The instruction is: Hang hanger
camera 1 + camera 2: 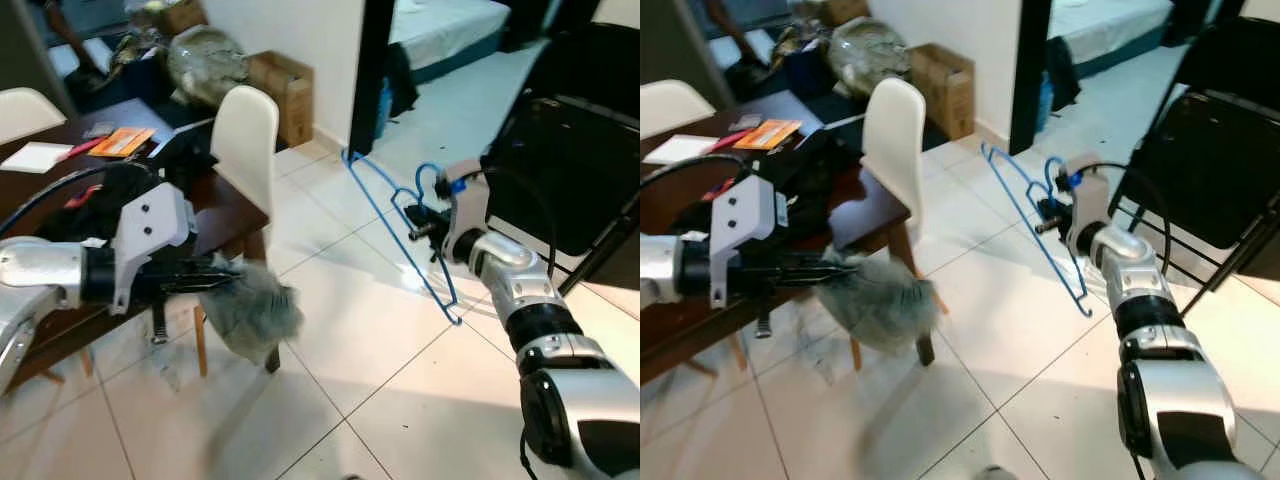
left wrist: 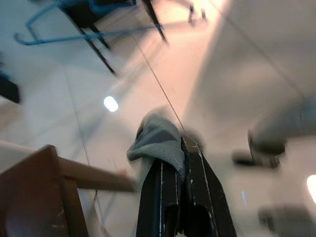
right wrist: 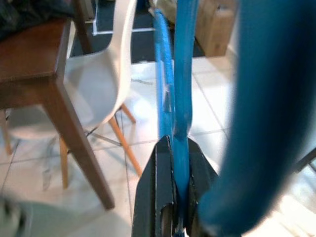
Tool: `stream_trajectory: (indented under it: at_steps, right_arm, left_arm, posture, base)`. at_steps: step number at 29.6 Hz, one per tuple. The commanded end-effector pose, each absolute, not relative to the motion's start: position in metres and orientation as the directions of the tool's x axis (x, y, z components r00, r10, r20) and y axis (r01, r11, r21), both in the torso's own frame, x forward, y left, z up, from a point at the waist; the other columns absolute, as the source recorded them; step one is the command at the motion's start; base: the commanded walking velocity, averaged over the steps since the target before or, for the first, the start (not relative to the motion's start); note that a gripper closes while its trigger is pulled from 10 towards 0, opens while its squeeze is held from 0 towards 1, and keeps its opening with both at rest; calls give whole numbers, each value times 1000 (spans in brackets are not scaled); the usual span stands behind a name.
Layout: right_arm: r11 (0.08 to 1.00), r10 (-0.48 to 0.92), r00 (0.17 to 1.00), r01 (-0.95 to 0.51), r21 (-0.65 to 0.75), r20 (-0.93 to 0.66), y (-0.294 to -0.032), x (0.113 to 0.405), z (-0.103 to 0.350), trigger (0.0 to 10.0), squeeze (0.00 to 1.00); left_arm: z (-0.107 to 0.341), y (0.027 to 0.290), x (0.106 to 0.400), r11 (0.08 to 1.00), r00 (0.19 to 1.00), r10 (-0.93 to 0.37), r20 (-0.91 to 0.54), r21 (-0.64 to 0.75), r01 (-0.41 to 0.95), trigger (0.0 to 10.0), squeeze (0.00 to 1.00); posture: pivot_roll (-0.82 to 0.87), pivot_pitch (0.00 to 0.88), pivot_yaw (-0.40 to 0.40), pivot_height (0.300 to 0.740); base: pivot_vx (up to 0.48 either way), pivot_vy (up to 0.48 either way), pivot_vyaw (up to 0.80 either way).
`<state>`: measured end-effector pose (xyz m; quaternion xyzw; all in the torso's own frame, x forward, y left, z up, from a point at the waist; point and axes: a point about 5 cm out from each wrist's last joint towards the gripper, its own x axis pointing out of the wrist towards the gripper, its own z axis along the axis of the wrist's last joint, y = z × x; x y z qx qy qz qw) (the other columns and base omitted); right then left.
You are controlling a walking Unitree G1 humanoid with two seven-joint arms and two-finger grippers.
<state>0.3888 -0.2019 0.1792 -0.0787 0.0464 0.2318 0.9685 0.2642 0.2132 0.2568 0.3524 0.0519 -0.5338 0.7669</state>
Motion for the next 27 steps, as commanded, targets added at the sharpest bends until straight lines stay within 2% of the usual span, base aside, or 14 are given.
stream_trajectory:
  at_steps: [1,2,3,5,11,15,17,20,26,27]
  right_arm:
    - [864,473,873,-486,-129,-118,-199,388,182,10000,0]
    - [846,506,855,-517,-129,-113,-196,385,181,10000,0]
    - [831,531,840,-542,-128,-109,-194,382,181,10000,0]
    - [813,559,823,-568,-126,-101,-193,377,180,10000,0]
    - [775,611,786,-618,-131,-94,-194,372,183,10000,0]
    - [610,755,631,-776,-163,-179,-190,349,186,10000,0]
    - [489,810,519,-855,-174,-273,-188,328,182,10000,0]
    - [474,812,502,-865,-167,-296,-188,324,181,10000,0]
    - [439,806,475,-880,-182,-353,-186,313,175,10000,0]
    - [449,794,489,-872,-196,-360,-184,312,173,10000,0]
  left_arm:
    - [254,222,264,119,420,-725,-546,503,856,10000,0]
    - [247,240,269,57,469,-595,-652,548,835,10000,0]
    - [244,254,277,7,529,-483,-697,601,799,10000,0]
    - [250,265,287,-50,600,-391,-698,667,743,10000,0]
    - [268,255,295,-59,643,-436,-629,733,677,10000,0]
    - [282,236,297,-37,617,-553,-560,756,653,10000,0]
    - [282,229,298,-31,594,-599,-538,756,654,10000,0]
    - [281,229,301,-35,593,-605,-532,761,648,10000,0]
    - [272,232,308,-21,610,-595,-523,769,639,10000,0]
    - [271,234,316,23,655,-575,-490,790,612,10000,0]
  posture:
    - [52,82,40,740]
    - [52,81,41,740]
    - [56,78,44,740]
    - [55,75,47,740]
    - [54,75,48,740]
    - [59,80,53,740]
    - [60,82,55,740]
    - [57,82,57,740]
    - [48,85,60,740]
    - [45,86,58,740]
  base:
    - [0,0,-788]
    - [0,0,-788]
    - [0,0,-788]
    - [0,0,-788]
    - [0,0,-788]
    - [0,0,-788]
    - [0,0,-788]
    - [0,0,-783]
    - [0,0,0]
    - [0,0,0]
